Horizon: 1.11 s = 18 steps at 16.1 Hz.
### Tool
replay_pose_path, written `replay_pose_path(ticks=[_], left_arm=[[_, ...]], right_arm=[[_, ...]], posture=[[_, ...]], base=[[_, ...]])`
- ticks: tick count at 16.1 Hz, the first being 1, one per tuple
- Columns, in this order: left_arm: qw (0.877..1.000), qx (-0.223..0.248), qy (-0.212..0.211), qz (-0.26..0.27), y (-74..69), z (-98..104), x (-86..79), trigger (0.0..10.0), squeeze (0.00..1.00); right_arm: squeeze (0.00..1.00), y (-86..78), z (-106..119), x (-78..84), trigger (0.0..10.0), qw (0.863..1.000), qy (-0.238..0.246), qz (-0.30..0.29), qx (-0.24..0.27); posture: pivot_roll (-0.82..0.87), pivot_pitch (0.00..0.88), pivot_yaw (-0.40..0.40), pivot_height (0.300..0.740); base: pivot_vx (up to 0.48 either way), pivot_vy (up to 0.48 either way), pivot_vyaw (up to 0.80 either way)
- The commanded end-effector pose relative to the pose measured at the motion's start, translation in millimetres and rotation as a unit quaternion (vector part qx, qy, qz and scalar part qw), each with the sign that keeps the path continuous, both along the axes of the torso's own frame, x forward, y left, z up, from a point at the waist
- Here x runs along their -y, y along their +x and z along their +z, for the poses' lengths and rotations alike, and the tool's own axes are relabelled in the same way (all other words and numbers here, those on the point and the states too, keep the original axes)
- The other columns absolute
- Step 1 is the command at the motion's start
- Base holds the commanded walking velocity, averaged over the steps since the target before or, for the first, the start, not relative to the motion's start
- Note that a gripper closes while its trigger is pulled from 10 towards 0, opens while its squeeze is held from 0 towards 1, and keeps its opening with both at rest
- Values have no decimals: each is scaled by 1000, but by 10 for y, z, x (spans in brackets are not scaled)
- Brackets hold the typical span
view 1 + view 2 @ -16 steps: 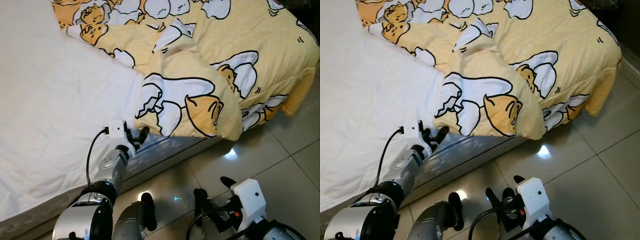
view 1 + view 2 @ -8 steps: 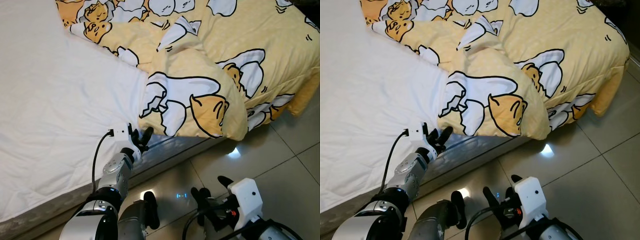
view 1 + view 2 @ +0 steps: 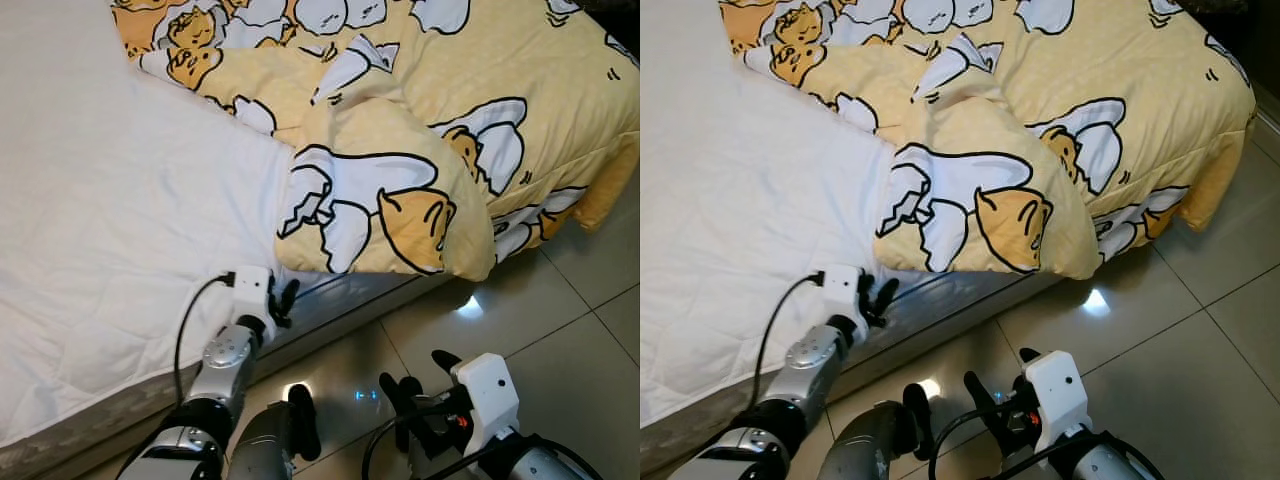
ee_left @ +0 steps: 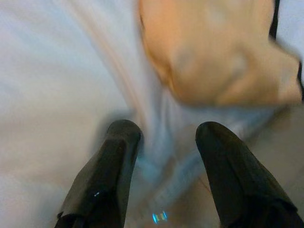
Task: Clean up the room
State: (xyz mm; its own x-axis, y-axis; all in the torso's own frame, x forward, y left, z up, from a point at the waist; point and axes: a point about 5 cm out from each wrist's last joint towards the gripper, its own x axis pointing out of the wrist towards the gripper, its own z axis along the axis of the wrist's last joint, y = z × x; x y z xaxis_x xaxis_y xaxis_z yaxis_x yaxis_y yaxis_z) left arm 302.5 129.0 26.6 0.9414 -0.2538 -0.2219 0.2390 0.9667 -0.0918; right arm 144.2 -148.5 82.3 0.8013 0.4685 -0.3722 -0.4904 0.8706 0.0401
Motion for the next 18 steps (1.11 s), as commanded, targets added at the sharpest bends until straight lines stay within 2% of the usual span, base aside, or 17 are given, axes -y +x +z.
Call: replay_pose_path(ticks=[1,4,6,10,13,18], left_arm=[[999,32,7,6,-27,61,-76,10000,1000],[998,68,0,-12,-10,201,5,10000,1000],[997,70,-7,-19,25,239,51,10000,1000],[999,28,0,-33,132,190,123,10000,1000],[999,17,11,-30,214,216,156,10000,1000],[998,-15,43,30,333,218,37,10000,1000]], right_arm=[[0,-41,-50,-28,10000,1000,4,1,-11],[0,-27,-41,-29,10000,1000,15,-4,-7],[0,-21,-26,-36,10000,1000,24,-3,-4],[0,-35,-16,-45,10000,1000,23,5,-3],[0,-87,2,-46,10000,1000,22,4,-5],[0,-172,16,-26,10000,1000,17,3,-13]], posture=[[-299,285,188,740],[-299,277,189,740],[-298,274,192,740],[-308,298,191,740],[-323,314,191,740],[-347,339,187,740]], base=[[0,0,0],[0,0,0],[0,0,0],[0,0,0],[0,0,0],[0,0,0]])
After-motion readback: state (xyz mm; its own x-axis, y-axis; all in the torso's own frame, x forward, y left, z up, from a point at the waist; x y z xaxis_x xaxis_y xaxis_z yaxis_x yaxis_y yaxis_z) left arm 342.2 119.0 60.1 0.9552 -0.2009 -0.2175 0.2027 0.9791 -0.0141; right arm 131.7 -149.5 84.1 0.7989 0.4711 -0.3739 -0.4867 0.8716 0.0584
